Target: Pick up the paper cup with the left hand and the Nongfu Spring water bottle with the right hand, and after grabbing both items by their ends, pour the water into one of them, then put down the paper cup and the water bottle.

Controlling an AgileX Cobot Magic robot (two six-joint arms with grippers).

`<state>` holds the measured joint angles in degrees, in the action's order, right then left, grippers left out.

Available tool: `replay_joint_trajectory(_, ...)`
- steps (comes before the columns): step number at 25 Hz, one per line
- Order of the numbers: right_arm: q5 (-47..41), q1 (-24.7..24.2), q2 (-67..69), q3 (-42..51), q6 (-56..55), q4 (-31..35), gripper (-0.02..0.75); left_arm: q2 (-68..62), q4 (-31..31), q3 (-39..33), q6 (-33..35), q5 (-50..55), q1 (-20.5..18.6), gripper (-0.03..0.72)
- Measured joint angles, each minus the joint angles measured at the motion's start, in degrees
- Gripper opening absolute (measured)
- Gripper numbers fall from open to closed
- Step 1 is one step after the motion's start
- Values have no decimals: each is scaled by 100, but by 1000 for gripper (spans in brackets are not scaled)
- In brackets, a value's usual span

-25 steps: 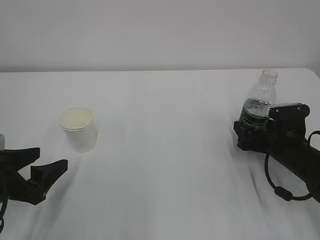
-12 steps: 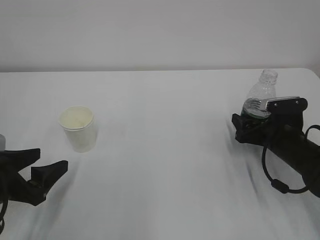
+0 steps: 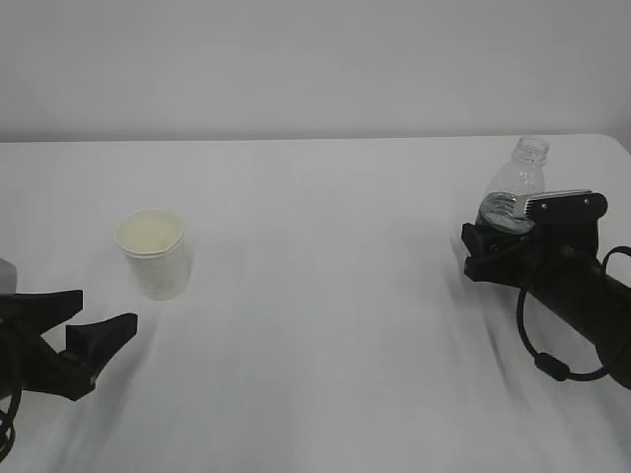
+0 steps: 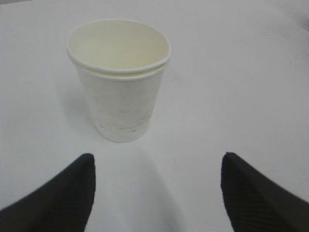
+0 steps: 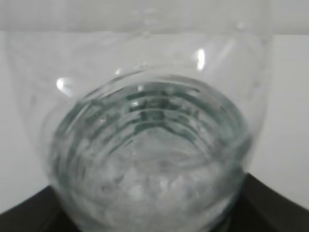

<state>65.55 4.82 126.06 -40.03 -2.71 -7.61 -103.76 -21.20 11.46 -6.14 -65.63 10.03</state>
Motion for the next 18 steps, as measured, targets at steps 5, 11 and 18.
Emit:
replay_joint_trajectory(5,0,0,0,0,67,0,466,0,-4,0,0,0,0,587)
replay_joint_trajectory(11,0,0,0,0,149,0,421,0,-4,0,0,0,0,586)
replay_joint_trajectory(18,-106,0,-106,0,194,0,415,0,-4,0,0,0,0,586)
